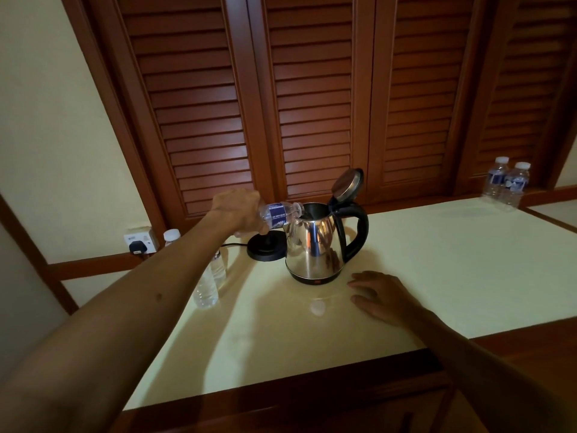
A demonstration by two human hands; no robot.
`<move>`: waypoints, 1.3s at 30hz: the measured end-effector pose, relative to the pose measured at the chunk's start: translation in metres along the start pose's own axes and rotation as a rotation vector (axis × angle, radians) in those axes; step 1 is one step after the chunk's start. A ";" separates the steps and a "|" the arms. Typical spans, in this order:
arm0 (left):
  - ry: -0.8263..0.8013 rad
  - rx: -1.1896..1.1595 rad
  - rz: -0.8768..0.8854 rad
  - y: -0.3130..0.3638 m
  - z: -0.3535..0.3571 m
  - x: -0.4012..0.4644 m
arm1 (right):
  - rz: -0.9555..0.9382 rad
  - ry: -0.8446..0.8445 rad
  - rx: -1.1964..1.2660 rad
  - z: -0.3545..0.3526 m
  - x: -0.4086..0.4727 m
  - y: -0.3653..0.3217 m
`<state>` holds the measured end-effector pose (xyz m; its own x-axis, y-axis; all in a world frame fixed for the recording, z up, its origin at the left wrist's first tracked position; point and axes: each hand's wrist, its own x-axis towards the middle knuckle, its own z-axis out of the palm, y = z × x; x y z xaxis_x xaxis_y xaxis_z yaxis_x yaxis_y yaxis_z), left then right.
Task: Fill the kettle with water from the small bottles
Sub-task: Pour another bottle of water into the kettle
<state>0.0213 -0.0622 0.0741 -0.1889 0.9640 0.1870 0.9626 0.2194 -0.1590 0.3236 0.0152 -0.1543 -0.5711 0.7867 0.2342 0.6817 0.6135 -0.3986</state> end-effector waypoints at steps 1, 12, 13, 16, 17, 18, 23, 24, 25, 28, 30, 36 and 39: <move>-0.001 0.005 0.000 0.000 0.000 0.000 | 0.004 -0.001 0.004 0.000 0.000 0.000; -0.015 0.057 0.029 -0.002 0.000 0.007 | 0.011 0.019 0.038 -0.001 -0.001 -0.001; -0.015 0.059 0.029 -0.002 -0.001 0.007 | 0.005 0.021 0.039 0.000 -0.001 -0.001; -0.018 0.068 0.029 0.001 -0.004 0.005 | -0.002 0.022 0.033 -0.001 -0.001 -0.001; -0.019 0.072 0.028 0.001 -0.005 0.005 | 0.000 0.021 0.032 -0.001 -0.001 -0.001; -0.016 0.078 0.027 0.002 -0.006 0.004 | 0.000 0.021 0.031 -0.001 -0.001 -0.001; -0.010 0.102 0.025 0.004 -0.009 0.004 | 0.002 0.015 0.019 -0.003 -0.002 -0.004; -0.008 0.107 0.023 0.004 -0.009 0.003 | 0.001 0.017 0.012 -0.003 -0.002 -0.004; -0.004 0.112 0.021 0.005 -0.010 0.003 | 0.001 0.017 0.008 -0.003 -0.002 -0.005; 0.005 0.124 0.020 0.005 -0.011 0.003 | 0.005 0.019 0.012 -0.004 -0.002 -0.007; 0.006 0.129 0.022 0.005 -0.012 0.004 | 0.002 0.025 0.015 -0.005 -0.002 -0.008; 0.013 0.137 0.030 0.006 -0.013 0.004 | 0.014 0.031 0.020 -0.005 -0.002 -0.008; 0.025 0.140 0.031 0.007 -0.014 0.004 | 0.005 0.046 0.034 -0.005 -0.003 -0.008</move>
<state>0.0296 -0.0588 0.0875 -0.1533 0.9670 0.2034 0.9310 0.2103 -0.2985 0.3219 0.0083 -0.1475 -0.5455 0.7926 0.2725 0.6683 0.6075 -0.4293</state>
